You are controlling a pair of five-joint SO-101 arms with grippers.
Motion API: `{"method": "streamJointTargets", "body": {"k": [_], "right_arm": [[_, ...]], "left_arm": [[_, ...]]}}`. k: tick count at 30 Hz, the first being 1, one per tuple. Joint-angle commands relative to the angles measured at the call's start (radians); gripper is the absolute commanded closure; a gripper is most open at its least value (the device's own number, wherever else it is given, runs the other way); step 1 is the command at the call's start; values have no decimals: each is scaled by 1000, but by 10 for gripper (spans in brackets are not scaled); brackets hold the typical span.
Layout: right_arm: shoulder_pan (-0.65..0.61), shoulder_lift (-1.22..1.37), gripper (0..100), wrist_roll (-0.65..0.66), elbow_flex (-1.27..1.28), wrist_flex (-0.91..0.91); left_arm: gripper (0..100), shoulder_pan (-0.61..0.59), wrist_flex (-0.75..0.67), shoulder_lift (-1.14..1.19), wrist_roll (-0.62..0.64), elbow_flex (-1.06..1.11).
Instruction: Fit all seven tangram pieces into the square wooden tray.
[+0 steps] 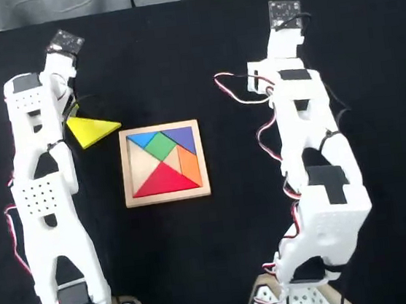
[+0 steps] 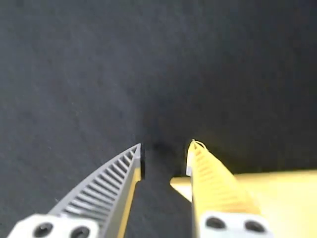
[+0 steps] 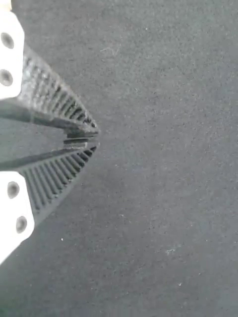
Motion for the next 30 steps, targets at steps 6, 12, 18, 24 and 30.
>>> {"method": "streamJointTargets", "body": {"k": [6,12,18,24,30], "right_arm": [[-9,-22,984,-11,-30,-12],[-9,-22,984,-11,-30,-12],[-9,-22,984,-11,-30,-12],[-9,-22,984,-11,-30,-12],[-9,-22,984,-11,-27,-12]], "left_arm": [[875,-21,526,-17,-273,-151],[887,-41,528,-144,-290,91],[891,-28,509,-534,-321,440],[887,54,466,-825,-258,613],[746,157,199,-770,18,771]]}}
